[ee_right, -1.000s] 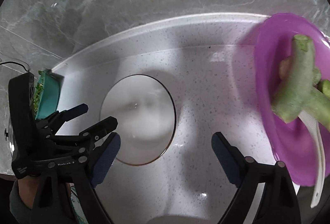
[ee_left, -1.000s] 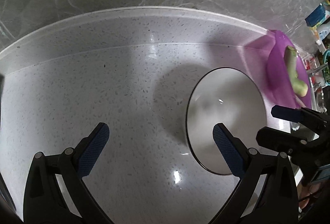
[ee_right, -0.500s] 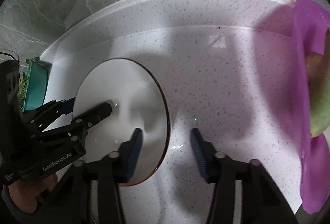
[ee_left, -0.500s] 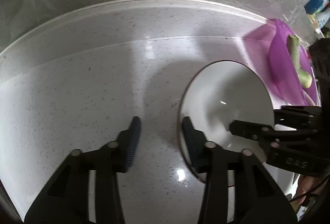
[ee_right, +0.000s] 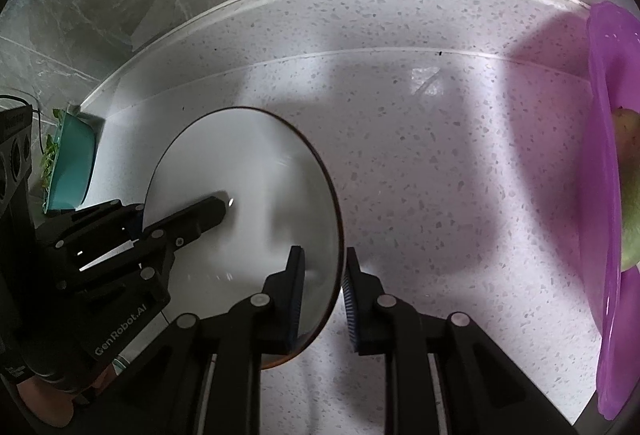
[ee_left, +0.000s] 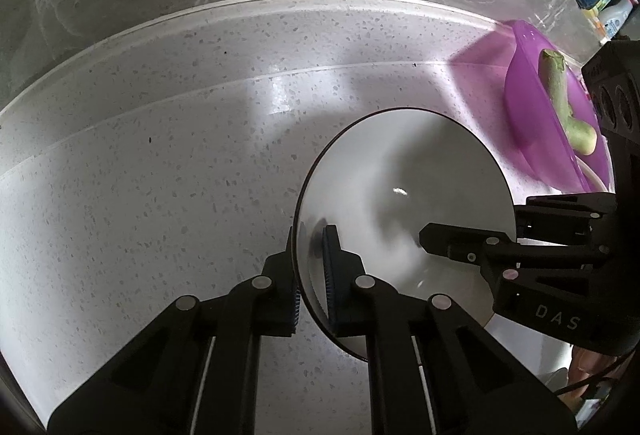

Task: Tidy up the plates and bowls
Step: 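Lift the white bowl with both grippers and carry it over the nested bowls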

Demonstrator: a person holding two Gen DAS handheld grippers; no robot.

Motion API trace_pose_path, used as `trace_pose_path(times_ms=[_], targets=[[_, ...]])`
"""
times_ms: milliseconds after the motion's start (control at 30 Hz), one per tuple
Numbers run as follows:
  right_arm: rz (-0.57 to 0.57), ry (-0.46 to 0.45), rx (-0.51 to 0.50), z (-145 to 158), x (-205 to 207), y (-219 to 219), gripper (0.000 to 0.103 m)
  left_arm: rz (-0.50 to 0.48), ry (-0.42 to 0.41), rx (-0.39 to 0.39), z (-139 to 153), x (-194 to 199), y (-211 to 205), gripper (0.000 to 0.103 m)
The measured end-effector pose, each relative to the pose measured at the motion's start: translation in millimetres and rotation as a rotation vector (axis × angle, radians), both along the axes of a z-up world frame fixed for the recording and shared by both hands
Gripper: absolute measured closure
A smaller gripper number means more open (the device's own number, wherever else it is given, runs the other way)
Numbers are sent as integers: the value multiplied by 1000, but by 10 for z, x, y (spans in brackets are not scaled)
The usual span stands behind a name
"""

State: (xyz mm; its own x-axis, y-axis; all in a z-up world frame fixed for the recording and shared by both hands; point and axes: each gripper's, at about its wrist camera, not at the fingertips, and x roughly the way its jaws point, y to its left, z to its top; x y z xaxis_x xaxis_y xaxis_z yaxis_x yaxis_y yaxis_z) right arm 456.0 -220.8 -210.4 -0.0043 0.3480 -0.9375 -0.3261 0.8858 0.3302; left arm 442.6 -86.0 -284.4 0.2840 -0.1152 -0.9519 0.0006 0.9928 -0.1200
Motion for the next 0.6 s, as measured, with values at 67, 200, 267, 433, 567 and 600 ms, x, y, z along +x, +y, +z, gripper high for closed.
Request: trace_pose_path(times_ms=[67,200,267,433,567,600], targets=[[-1,-1,0,6,-6,12,82,2,-2,-3,38,-61,34,95],[-2,-10,1,50,-25,25,82,0,-10,-2,117,-110,15,95],[-5,-17,3,92,-44,16,82,-2,-15,-1,162,-129,-12,95],[-7,-36,11,224,-111,-27,82,0,-31,-6,302,-236,-70,95],[-8,-54,24,365,-205,-84,83,2,-48,-13,441,-360,-115,95],[-8,-59,28,400,-229,-96,83,3,-53,-15,485,-405,-108,95]])
